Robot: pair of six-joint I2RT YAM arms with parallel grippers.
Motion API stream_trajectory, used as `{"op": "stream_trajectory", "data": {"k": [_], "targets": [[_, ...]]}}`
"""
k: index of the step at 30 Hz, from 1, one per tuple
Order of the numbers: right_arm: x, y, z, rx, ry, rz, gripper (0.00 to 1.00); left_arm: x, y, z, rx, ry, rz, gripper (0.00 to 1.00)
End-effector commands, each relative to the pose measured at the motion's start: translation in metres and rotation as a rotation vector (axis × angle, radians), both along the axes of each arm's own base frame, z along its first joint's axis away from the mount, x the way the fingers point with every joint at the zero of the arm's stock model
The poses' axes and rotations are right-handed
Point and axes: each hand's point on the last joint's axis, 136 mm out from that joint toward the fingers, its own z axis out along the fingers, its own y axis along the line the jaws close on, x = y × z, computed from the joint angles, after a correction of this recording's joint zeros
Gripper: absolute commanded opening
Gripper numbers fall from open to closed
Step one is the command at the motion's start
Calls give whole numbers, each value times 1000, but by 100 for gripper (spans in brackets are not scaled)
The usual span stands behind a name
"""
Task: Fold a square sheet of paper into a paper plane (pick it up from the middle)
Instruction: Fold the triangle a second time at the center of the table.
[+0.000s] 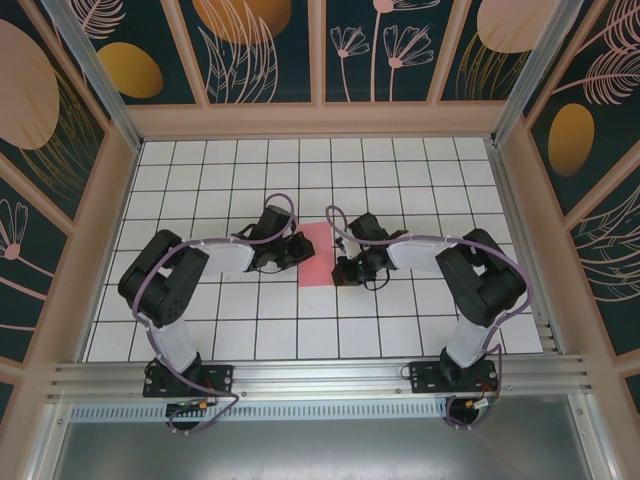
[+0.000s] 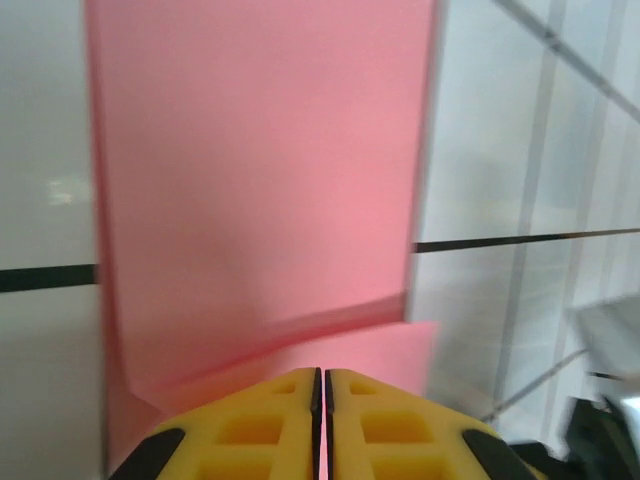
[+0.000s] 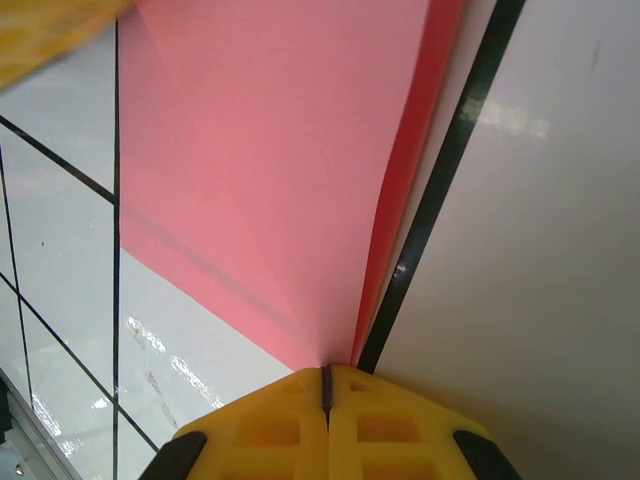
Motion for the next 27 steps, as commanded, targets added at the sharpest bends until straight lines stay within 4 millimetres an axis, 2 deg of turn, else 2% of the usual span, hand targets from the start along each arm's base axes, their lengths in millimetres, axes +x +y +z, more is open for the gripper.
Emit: {"op": "stream_trajectory", "data": {"k": [1,8,10,11,16,23,27], "targets": [[-14,-22,-23,-115,82,-54,2,-5,-13,45,-103,-89,-36,14],[-15,-23,-26,-113,98,-77,2,-30,-30,26,-114,-36,-60,12],[-15,-23,-26,-115,98,-79,2,-33,-36,19,-107,-21,-65,11],[-15,-23,-26,-114,99,-80,2,-35,-38,9,-90,-2,-66,10],[-14,-23,-26,-114,98,-84,2,-38,-50,-7,-84,36,-86,9],[-13,-22,-22,-100,89,-82,2,-40,-40,-32,-4,84,-52,7],[-6,-9,-2,-20,58,-71,2,-42,-32,-40,38,103,-37,6]]}}
